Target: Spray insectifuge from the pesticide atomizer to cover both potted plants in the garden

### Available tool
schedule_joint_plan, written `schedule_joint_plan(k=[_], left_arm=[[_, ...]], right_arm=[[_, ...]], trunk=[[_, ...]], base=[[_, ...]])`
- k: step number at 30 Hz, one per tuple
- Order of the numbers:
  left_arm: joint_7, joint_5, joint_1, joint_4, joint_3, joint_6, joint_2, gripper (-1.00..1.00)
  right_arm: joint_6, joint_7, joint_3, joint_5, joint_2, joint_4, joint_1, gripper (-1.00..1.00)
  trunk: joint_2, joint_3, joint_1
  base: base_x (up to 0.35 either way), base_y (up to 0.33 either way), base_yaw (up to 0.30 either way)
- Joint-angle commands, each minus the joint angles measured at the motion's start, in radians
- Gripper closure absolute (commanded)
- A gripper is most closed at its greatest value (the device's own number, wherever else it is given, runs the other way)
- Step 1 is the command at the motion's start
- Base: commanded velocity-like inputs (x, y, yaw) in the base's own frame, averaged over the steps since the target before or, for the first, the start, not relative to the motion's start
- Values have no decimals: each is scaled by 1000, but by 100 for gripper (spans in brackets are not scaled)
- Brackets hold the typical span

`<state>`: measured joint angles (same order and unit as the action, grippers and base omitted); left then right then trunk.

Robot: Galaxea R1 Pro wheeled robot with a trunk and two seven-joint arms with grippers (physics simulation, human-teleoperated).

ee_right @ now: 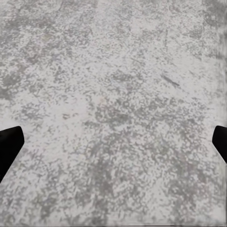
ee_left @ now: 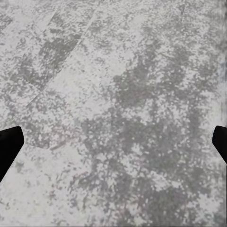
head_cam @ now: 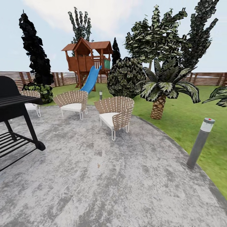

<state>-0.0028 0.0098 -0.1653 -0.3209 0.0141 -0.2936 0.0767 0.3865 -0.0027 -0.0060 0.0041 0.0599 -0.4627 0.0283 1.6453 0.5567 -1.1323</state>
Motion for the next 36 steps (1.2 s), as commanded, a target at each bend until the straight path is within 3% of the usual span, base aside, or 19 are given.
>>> schedule_joint_plan(k=[1,17,29,36], left_arm=[[0,1,0,0,1,-3,0,-100],[0,1,0,0,1,-3,0,-100],[0,1,0,0,1,-3,0,-100],[0,1,0,0,1,-2,0,-100]], right_arm=[[3,0,-1,0,0,1,1,-100],[3,0,0,0,0,1,1,-100],[3,0,0,0,0,1,1,-100],[3,0,-1,0,0,1,1,-100]], trunk=[[8,4,-4],[120,54,-65],[120,54,-65],[169,76,-92]], base=[[0,0,-267],[0,0,-267],[0,0,-267],[0,0,-267]])
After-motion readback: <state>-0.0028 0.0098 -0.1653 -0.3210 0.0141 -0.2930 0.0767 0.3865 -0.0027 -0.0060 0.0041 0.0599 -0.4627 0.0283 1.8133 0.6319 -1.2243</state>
